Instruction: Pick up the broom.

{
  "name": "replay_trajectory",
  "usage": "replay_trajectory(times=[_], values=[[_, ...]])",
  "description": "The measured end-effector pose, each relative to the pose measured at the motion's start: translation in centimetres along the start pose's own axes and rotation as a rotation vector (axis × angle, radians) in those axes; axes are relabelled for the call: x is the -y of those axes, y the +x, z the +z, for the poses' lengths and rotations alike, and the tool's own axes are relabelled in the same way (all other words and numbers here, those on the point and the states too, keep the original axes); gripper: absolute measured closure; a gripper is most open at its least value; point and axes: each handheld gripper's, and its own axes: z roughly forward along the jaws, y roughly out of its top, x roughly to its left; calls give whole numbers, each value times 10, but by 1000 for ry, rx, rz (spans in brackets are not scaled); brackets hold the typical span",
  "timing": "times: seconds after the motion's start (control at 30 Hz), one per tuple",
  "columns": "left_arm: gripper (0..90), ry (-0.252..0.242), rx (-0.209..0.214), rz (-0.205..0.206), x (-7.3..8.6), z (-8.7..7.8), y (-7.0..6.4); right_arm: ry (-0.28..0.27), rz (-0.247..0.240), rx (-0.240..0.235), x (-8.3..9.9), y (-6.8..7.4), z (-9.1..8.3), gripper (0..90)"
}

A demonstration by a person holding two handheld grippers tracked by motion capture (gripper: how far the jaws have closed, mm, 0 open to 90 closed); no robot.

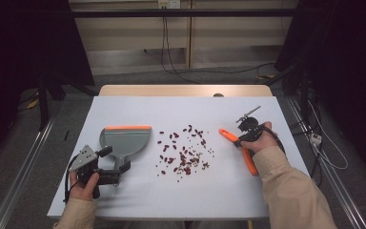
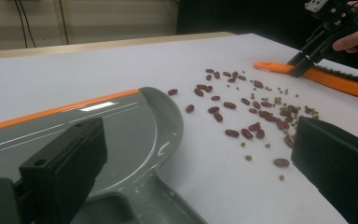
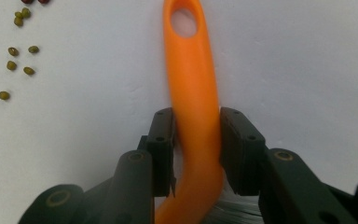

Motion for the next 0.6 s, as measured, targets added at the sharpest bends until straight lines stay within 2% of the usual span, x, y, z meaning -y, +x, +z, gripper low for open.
replay_trajectory(times=[0.13, 0.33, 0.6], values=[[32, -2, 2, 3, 0, 0, 0, 30, 20, -18, -4, -2, 2, 667], [34, -2, 4, 7, -1, 1, 0, 84, 24, -38, -12, -7, 3, 694], [34, -9, -3, 4, -1, -1, 1, 31, 32, -46, -7, -8, 0, 699]])
